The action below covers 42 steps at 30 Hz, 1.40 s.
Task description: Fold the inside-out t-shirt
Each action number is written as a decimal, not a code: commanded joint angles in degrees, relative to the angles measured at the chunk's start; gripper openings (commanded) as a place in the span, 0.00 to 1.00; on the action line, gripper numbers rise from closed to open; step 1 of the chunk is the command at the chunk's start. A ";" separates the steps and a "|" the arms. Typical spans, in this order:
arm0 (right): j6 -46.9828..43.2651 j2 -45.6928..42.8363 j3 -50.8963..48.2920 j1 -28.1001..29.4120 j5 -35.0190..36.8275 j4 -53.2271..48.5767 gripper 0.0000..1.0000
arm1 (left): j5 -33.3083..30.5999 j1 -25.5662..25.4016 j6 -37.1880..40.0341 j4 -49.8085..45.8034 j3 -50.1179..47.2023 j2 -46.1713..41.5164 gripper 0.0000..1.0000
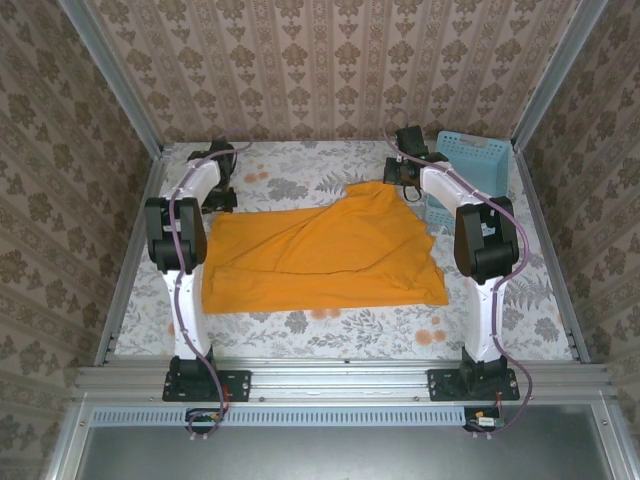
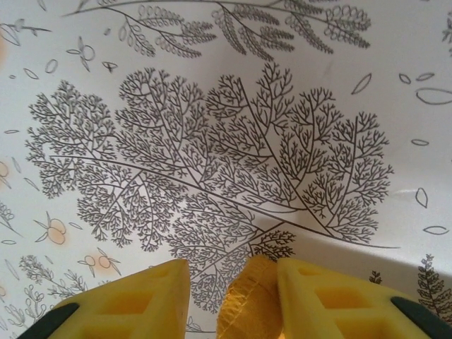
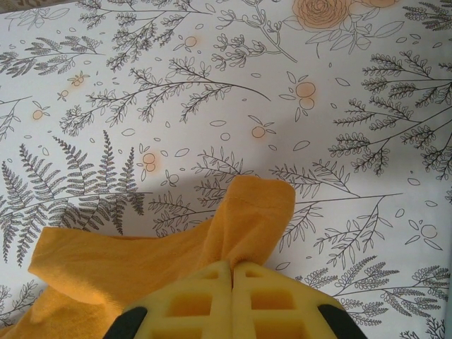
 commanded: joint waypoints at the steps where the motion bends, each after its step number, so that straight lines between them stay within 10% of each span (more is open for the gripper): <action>1: 0.37 -2.63 -0.27 -0.22 0.64 0.44 0.00 | 1.65 -0.02 1.79 -0.83 -0.74 -1.18 0.44; 27: 0.50 -2.62 -0.44 -0.25 0.24 0.44 0.00 | 1.76 1.60 -1.01 -2.04 1.25 -1.28 0.05; 42: 2.39 -7.88 -6.03 -3.20 3.35 4.40 0.00 | 36.05 18.89 -18.01 27.89 -27.44 -19.10 0.00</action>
